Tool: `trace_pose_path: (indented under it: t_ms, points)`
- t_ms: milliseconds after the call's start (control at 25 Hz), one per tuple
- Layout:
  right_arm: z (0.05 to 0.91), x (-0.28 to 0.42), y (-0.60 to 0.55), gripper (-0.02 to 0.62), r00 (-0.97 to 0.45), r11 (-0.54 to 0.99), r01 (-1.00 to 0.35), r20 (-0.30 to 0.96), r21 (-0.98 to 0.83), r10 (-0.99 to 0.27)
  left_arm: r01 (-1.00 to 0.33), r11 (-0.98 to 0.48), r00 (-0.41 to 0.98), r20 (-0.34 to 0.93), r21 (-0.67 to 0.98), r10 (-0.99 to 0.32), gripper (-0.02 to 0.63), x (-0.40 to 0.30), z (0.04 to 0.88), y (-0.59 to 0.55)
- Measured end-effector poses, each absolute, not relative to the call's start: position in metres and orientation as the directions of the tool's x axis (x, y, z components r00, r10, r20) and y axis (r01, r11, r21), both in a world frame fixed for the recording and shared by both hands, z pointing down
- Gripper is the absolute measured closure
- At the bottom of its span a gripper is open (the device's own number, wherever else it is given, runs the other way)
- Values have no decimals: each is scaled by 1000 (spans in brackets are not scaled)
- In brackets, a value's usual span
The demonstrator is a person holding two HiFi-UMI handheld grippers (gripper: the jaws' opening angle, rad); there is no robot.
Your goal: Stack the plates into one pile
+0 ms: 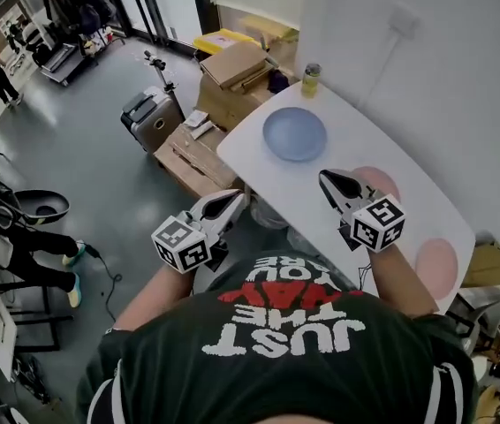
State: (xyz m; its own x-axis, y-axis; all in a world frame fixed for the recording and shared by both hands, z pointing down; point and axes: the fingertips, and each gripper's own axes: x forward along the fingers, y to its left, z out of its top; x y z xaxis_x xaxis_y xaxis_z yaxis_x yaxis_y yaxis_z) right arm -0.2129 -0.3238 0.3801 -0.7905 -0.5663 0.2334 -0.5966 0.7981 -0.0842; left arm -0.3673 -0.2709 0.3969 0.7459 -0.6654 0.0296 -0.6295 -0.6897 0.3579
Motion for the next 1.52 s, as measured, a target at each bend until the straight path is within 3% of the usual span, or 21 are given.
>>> trace_pose_path:
  t_ms: [320, 520, 640, 800, 1200, 1320, 1520]
  points:
    - [447, -241, -413, 588, -769, 790, -600, 362, -126, -527, -610, -687, 770, 89, 396, -632, 603, -377, 431, -355]
    - [506, -252, -454, 583, -715, 826, -564, 507, -11, -481, -619, -675, 772, 153, 401, -617, 603, -377, 458, -378]
    - [553, -259, -473, 474, -653, 867, -492, 627, 76, -426, -623, -662, 770, 180, 417, -612, 603, -373, 472, -391]
    - [620, -264, -497, 457, -529, 908, -367, 757, 202, -383, -617, -658, 778, 213, 432, -590, 603, -368, 492, -404]
    - [723, -269, -515, 464, -312, 925, -77, 873, 371, -376, -629, -615, 767, 250, 476, -591, 603, -371, 520, -423]
    - [735, -264, -517, 553, -273, 918, -54, 879, 392, -392, -630, -612, 766, 253, 479, -591, 604, -371, 521, -420]
    - [730, -265, -515, 580, -267, 907, -45, 870, 419, -415, -633, -603, 761, 246, 486, -600, 603, -375, 519, -414]
